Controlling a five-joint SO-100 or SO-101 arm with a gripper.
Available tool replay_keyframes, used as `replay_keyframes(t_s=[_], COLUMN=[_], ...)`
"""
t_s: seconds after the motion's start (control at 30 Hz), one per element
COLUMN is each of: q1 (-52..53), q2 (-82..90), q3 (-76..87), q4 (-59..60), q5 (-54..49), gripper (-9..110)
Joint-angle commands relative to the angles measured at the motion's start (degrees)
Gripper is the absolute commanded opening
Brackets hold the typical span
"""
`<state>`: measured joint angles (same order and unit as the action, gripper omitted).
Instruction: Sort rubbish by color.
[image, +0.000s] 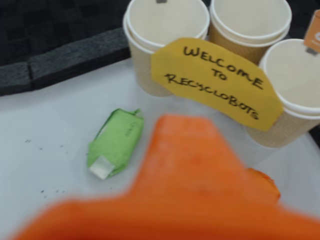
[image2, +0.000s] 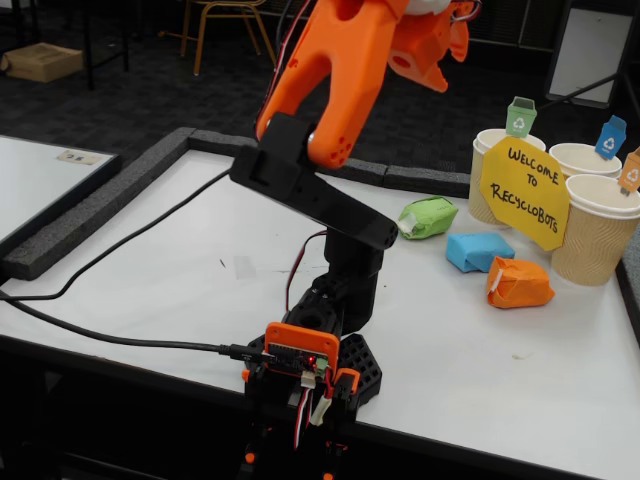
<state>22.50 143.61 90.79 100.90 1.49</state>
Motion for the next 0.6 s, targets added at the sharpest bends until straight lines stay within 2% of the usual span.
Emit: replay_keyframes(t_s=[0.0,0.1,0.2,0.33,0.57], q1=[5.36,8.96,9.49,11.6,14.15], q2=[-1.49,-3.87,-6.33,-7.03,-7.73], q3=[-0.88,4.92,11.16,17.31,23.82], q4=[-3.16,-7.12,-9.58,-13.01,-14.59], q5=[0.26,-0.88,-9.14,-13.45,-34.1], gripper=[11,12,8,8,8])
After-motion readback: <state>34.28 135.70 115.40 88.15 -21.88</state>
